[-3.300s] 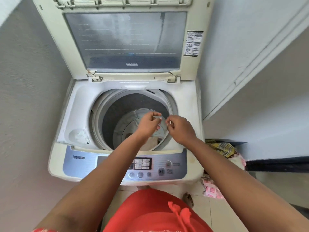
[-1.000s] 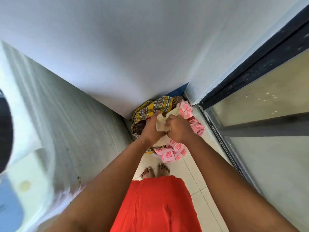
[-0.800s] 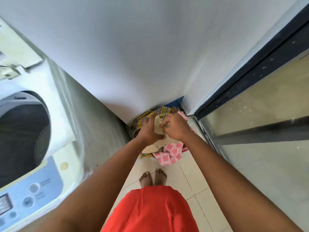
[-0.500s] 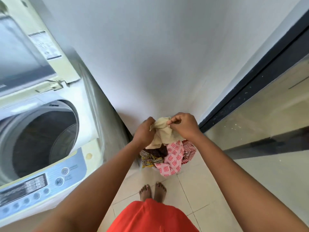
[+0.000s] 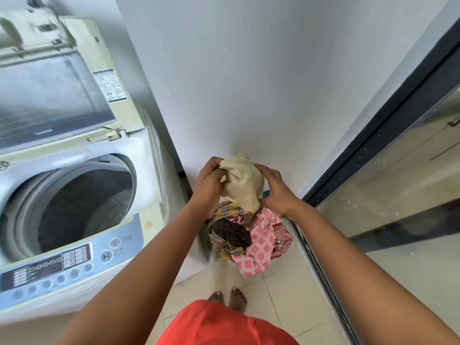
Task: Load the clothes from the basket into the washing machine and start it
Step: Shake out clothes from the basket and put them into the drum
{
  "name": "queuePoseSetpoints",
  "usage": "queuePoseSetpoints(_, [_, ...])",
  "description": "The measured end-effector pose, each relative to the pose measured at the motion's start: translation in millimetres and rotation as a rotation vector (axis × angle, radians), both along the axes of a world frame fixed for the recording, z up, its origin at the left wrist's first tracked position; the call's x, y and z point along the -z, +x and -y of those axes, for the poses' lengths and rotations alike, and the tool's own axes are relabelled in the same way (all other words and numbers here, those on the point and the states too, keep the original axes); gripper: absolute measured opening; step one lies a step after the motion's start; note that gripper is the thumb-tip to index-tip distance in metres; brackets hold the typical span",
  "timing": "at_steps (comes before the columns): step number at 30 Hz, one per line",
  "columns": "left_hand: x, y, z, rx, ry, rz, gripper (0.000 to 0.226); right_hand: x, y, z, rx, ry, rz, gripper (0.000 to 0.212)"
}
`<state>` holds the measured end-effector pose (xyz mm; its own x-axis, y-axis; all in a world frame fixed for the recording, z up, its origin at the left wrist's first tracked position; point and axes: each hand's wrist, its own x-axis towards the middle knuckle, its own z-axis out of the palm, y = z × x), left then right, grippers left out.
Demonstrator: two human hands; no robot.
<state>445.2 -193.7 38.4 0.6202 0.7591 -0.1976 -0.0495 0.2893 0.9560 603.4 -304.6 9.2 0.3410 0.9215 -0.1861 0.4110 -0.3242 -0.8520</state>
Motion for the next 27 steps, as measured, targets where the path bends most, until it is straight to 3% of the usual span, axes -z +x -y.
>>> queuePoseSetpoints(3, [-2, -5, 3, -0.028, -0.197, 0.118, 0.026, -9, -11, -5, 0.043, 0.094, -0.233, 0.069])
queuePoseSetpoints(6, [3, -8, 8, 0.037, -0.156, -0.059, 0.019, -16, -18, -7, 0.103, 0.031, -0.359, 0.034])
queuePoseSetpoints(8, [6, -10, 11, 0.047, -0.102, -0.167, 0.025, -16, -21, -9, 0.146, 0.034, -0.232, 0.032])
queuePoseSetpoints(12, [7, -16, 14, -0.108, -0.209, -0.159, 0.05, -20, -24, -14, 0.131, -0.123, 0.393, 0.055])
queuePoseSetpoints(14, [9, -17, 16, -0.03, -0.238, -0.166, 0.065, -25, -29, -18, 0.089, -0.107, 0.438, 0.066])
queuePoseSetpoints(16, [9, -17, 18, 0.021, -0.262, -0.149, 0.064, -30, -36, -22, 0.02, -0.026, 0.247, 0.075])
queuePoseSetpoints(19, [9, -17, 16, -0.128, -0.294, -0.09, 0.051, -34, -42, -25, -0.048, 0.085, -0.175, 0.085])
queuePoseSetpoints(21, [9, -22, 11, -0.211, -0.283, -0.059, 0.047, -32, -43, -26, 0.091, 0.156, -0.38, 0.079])
queuePoseSetpoints(24, [13, -31, 5, -0.224, -0.266, -0.032, 0.046, -23, -40, -30, 0.285, 0.023, -0.4, 0.079])
queuePoseSetpoints(27, [17, -38, 2, -0.205, -0.319, 0.032, 0.064, -6, -41, -35, 0.205, -0.103, -0.766, 0.093])
